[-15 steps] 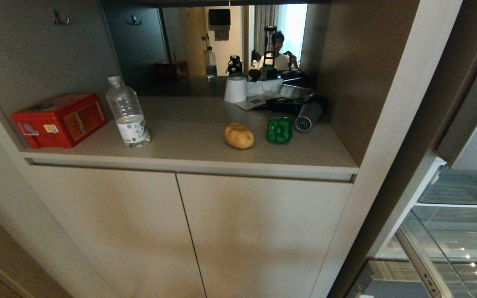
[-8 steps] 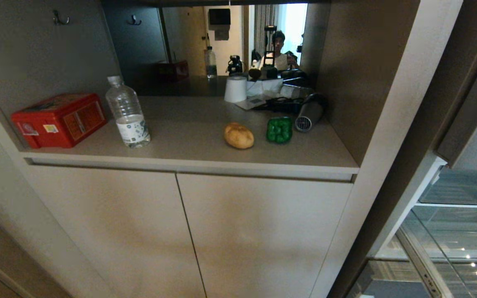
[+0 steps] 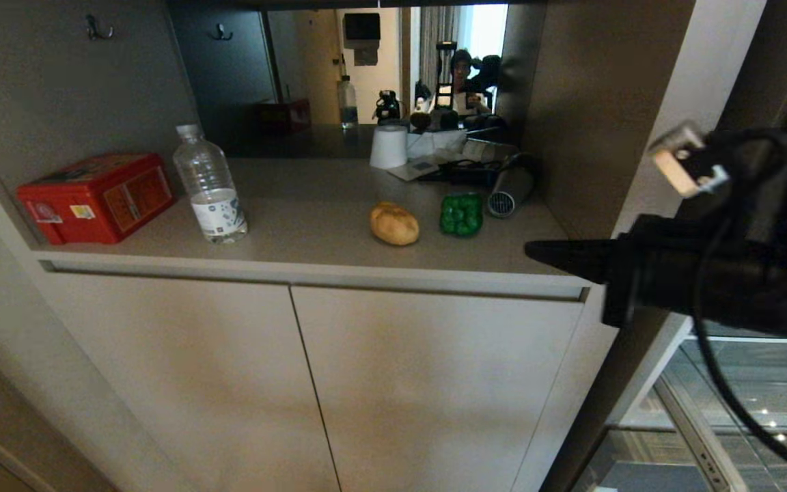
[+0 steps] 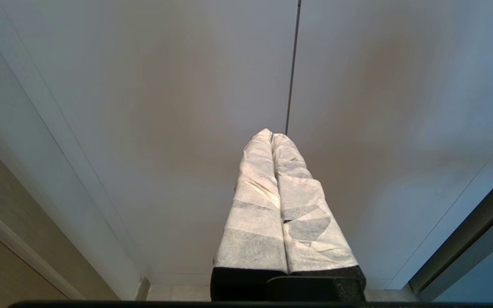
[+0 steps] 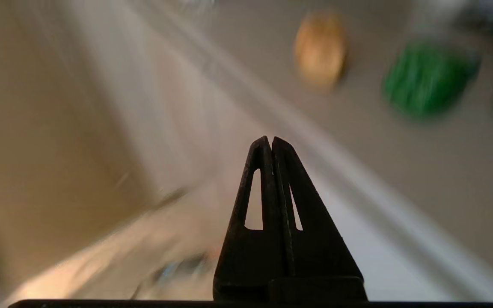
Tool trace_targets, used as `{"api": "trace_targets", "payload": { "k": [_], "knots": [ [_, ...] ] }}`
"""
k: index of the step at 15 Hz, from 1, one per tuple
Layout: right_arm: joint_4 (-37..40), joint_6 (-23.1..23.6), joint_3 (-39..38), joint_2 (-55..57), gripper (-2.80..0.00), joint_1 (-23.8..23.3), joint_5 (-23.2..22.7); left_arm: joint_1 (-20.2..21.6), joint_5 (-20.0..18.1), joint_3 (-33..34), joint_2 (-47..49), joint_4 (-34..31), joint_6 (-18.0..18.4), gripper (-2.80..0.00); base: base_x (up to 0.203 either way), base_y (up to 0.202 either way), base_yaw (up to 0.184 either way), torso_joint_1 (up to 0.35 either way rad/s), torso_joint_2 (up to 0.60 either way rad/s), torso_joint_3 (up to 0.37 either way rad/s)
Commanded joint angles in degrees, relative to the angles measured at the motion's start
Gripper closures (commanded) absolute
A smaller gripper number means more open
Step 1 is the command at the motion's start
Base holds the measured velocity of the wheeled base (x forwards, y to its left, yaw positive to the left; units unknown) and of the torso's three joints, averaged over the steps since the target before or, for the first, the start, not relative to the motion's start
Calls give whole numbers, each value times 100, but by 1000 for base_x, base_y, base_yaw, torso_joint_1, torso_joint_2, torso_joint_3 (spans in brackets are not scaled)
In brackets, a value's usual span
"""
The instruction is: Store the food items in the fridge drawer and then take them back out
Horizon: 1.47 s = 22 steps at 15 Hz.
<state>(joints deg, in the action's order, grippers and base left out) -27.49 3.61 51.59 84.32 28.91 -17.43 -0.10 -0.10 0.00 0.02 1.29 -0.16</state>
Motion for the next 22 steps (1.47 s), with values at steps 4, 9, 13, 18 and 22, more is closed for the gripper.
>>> {"api": "trace_targets", "payload": {
  "k": [4, 9, 13, 18, 22],
  "knots": [
    [-1272, 17, 1657, 2201, 0, 1060, 1947, 1, 1, 62, -2, 3, -2, 0, 0, 0, 0, 0, 0, 0],
    [-1216, 60, 3380, 3462, -280, 1161, 2346, 1, 1, 62, -2, 3, -2, 0, 0, 0, 0, 0, 0, 0],
    [-1208, 72, 4341, 4130, -280, 1155, 2722, 1, 1, 62, -2, 3, -2, 0, 0, 0, 0, 0, 0, 0],
    [-626, 166, 5375, 4680, -280, 1100, 3139, 1, 1, 62, -2, 3, -2, 0, 0, 0, 0, 0, 0, 0],
    [5, 161, 5981, 4889, -280, 1065, 3296, 1, 1, 62, -2, 3, -2, 0, 0, 0, 0, 0, 0, 0]
  ]
}}
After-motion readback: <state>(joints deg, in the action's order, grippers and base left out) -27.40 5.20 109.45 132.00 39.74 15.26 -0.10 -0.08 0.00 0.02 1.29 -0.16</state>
